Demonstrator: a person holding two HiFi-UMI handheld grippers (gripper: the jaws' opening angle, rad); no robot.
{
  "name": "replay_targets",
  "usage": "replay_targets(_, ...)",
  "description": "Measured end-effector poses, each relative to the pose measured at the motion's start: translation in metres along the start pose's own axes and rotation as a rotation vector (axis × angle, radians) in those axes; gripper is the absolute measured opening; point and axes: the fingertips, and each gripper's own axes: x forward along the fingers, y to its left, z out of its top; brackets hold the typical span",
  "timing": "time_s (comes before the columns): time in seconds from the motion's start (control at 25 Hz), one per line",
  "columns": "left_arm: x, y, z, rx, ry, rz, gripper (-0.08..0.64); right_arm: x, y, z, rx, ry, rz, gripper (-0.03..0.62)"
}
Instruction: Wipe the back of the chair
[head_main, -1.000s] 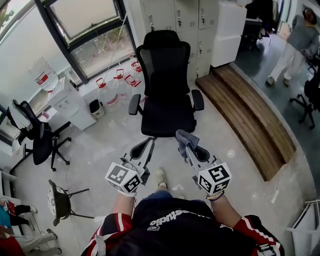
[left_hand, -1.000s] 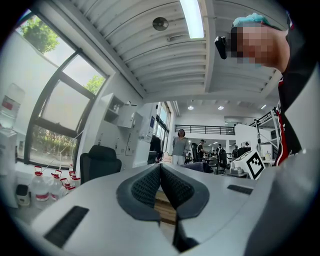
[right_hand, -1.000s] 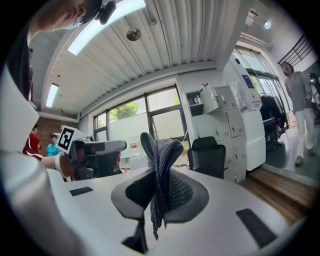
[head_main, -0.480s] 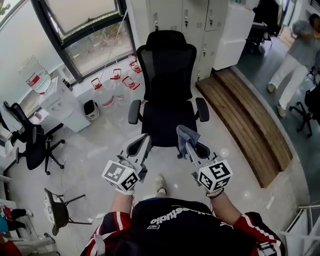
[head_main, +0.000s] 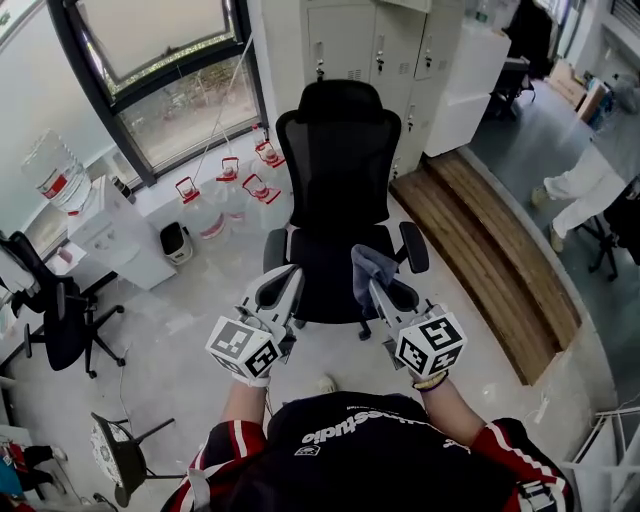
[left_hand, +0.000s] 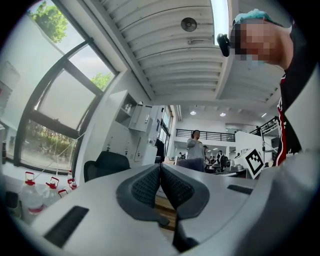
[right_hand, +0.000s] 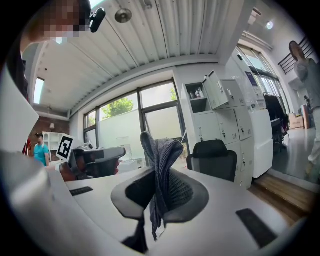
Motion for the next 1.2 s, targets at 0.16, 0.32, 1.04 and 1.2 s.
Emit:
replay_targets(0.16,0.01,0.029,0.002,-0.01,-0.007,-0.018,0.025,0.027,-0.003,0.005,-0.003,-0.002,-0.02,0.06)
replay_targets(0.32,0.017,0.045,0.007,-0.02,-0.019,-0.019,0.025,0.045,-0.01,0.005,0.015,0.016,-0.018,0.06)
replay_targets(1.04,0.116,0.152,0.008,-0.001,0.021,0.067,0.025,0.183,-0.107,0.027,0.109,-0.007,0.061,0.06)
replay_targets(1.2,0.168,0.186,0.012,0.011,0.03,0.085,0.025,0.227,-0.146,0.04,0.119,-0.004,0.09,0.06)
